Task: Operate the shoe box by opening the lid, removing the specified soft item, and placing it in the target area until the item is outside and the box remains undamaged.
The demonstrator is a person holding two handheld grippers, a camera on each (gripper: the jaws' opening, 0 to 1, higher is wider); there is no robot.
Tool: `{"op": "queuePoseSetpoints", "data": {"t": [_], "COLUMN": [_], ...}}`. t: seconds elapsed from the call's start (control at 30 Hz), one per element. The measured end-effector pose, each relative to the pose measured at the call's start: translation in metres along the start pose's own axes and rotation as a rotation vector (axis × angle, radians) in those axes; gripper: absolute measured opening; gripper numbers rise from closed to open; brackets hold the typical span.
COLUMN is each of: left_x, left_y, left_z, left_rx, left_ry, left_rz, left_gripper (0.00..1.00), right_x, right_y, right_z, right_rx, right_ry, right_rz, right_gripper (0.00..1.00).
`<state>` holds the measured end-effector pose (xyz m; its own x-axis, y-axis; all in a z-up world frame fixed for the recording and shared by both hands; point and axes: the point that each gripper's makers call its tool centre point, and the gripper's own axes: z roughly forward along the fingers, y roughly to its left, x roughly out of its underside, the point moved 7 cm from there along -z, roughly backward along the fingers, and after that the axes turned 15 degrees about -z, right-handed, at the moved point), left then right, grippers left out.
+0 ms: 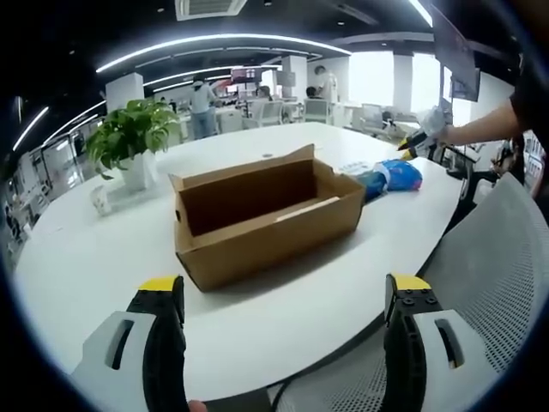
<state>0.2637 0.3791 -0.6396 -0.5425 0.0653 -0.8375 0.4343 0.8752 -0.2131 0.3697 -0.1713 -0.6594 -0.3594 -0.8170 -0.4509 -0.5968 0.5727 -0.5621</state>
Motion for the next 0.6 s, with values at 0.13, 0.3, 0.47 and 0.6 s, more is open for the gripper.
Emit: {"op": "queuePoseSetpoints", "data": {"t": [0.13,0.3,0.47,0.6], "left_x": [-0.001,-0.002,-0.002,-0.003], "left_y": [0.0,-0.001,-0.001,-0.001], "left_z": [0.0,0.0,-0.001,-0.001], "left_rx": [0.003,0.014,0.016,0.018], "left_ry": [-0.01,-0.019,-0.029,-0.033], "left_rz": [-0.005,-0.018,-0.023,-0.029], "left_gripper": [0.96,0.96,0.96,0.96], "right_x": [0.0,-0.001,0.0,0.005], "right_y": [0.0,0.006,0.013,0.022], "right_z": [-0.008,-0.014,-0.019,-0.021], "right_rx": [-0.003,-0.012,-0.02,-0.034], "right_ry": [0.001,0.002,-0.003,0.01], "right_rz": [0.022,0.063,0.163,0.194], "right_gripper": [0.31,0.38,0.47,0.53]}}
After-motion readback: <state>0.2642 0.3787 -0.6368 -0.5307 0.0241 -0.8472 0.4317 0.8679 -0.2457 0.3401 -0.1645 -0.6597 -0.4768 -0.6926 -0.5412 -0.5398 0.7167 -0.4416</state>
